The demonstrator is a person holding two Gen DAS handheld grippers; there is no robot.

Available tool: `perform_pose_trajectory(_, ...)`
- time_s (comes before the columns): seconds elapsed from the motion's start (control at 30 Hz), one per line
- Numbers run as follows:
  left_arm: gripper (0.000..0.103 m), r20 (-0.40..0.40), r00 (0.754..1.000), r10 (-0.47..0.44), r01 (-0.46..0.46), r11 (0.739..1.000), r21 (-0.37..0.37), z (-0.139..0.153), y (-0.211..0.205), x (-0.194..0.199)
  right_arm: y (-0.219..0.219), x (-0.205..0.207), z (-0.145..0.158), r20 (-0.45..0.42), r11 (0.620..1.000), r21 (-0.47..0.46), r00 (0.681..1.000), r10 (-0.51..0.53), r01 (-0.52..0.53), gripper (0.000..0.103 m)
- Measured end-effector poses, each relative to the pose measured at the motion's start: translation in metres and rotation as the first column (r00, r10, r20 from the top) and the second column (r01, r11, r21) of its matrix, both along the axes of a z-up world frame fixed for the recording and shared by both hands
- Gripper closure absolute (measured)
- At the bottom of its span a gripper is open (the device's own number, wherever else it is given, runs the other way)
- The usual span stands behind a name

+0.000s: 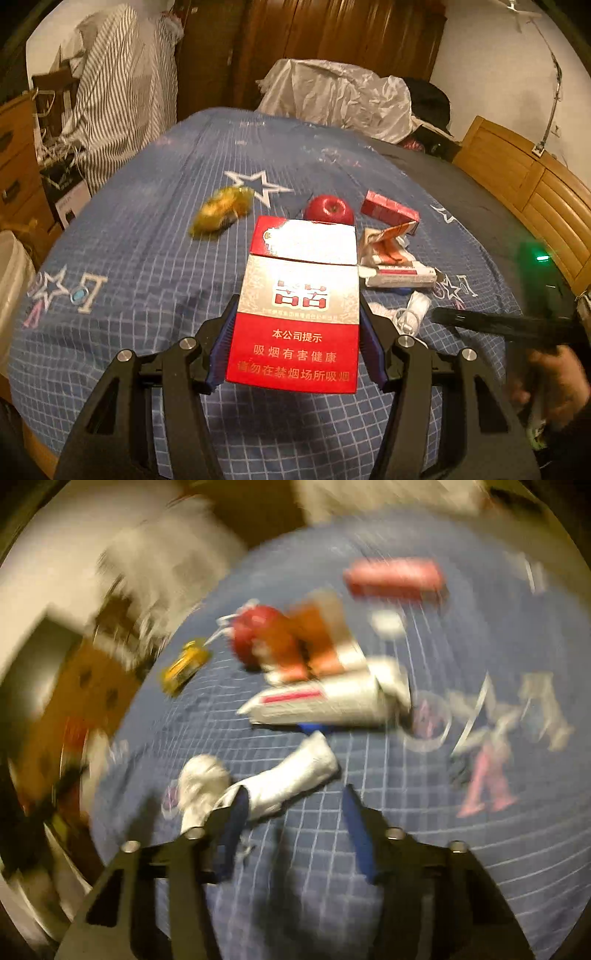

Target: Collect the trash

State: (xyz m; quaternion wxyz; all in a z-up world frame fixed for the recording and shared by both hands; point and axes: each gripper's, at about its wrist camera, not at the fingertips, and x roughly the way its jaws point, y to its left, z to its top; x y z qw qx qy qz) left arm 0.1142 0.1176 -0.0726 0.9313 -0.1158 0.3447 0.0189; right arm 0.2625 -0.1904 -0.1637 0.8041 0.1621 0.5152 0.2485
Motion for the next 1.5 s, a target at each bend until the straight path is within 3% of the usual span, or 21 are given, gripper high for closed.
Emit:
perform_pose_trajectory(0.1, 0.047, -0.010, 1.000, -0.003, 0.003, 1.000, 0.003, -0.004, -0.002, -0.002, -0.007, 0.011, -0.015, -0.057, 0.987, 0.118, 0.993, -0.104, 0.110, 0.056)
perform_pose_trajectory(0.17, 0.047, -0.020, 1.000, -0.012, 0.012, 1.000, 0.006, -0.007, -0.007, -0.002, -0.003, 0.013, -0.015, -0.064, 0.981, 0.129, 0.988, -0.139, 0.146, 0.056)
perform_pose_trajectory(0.43, 0.047, -0.037, 0.998, -0.051, 0.051, 0.999, -0.010, -0.016, -0.024, 0.001, 0.040, 0.000, -0.005, 0.030, 0.996, -0.044, 0.997, -0.076, 0.078, 0.056)
perform_pose_trajectory(0.5, 0.047, -0.038, 0.998, -0.056, 0.055, 0.998, -0.012, -0.016, -0.027, 0.001, 0.051, -0.003, -0.002, 0.075, 0.992, -0.116, 0.996, -0.045, 0.054, 0.063)
perform_pose_trajectory(0.67, 0.047, -0.037, 0.998, -0.058, 0.058, 0.998, -0.014, -0.016, -0.025, -0.001, 0.061, -0.018, 0.018, 0.213, 0.983, -0.181, 0.977, 0.000, 0.040, 0.082)
perform_pose_trajectory(0.8, 0.047, -0.031, 0.999, -0.038, 0.037, 0.999, -0.017, -0.015, -0.017, -0.001, 0.047, -0.033, 0.067, 0.380, 0.979, -0.176, 0.925, -0.026, 0.100, 0.082)
perform_pose_trajectory(0.9, 0.047, -0.015, 0.999, -0.034, 0.034, 0.999, -0.006, -0.011, -0.018, -0.003, 0.051, -0.060, 0.112, 0.530, 0.968, -0.217, 0.848, 0.007, 0.128, 0.082)
perform_pose_trajectory(1.03, 0.047, 0.032, 0.999, -0.036, 0.035, 0.999, 0.027, 0.004, -0.025, -0.010, 0.061, -0.099, 0.155, 0.658, 0.956, -0.266, 0.748, 0.087, 0.123, 0.082)
perform_pose_trajectory(1.1, 0.047, 0.063, 0.998, -0.028, 0.025, 0.999, 0.045, 0.014, -0.026, -0.014, 0.068, -0.116, 0.165, 0.694, 0.956, -0.266, 0.713, 0.101, 0.123, 0.082)
perform_pose_trajectory(1.23, 0.047, 0.134, 0.991, 0.001, -0.009, 0.998, 0.060, 0.040, -0.017, -0.026, 0.076, -0.143, 0.187, 0.720, 0.963, -0.249, 0.685, 0.112, 0.104, 0.082)
perform_pose_trajectory(1.5, 0.047, 0.205, 0.975, 0.090, -0.111, 0.989, 0.094, 0.081, 0.027, -0.045, 0.140, -0.158, 0.220, 0.741, 0.970, -0.244, 0.644, 0.194, -0.011, 0.082)
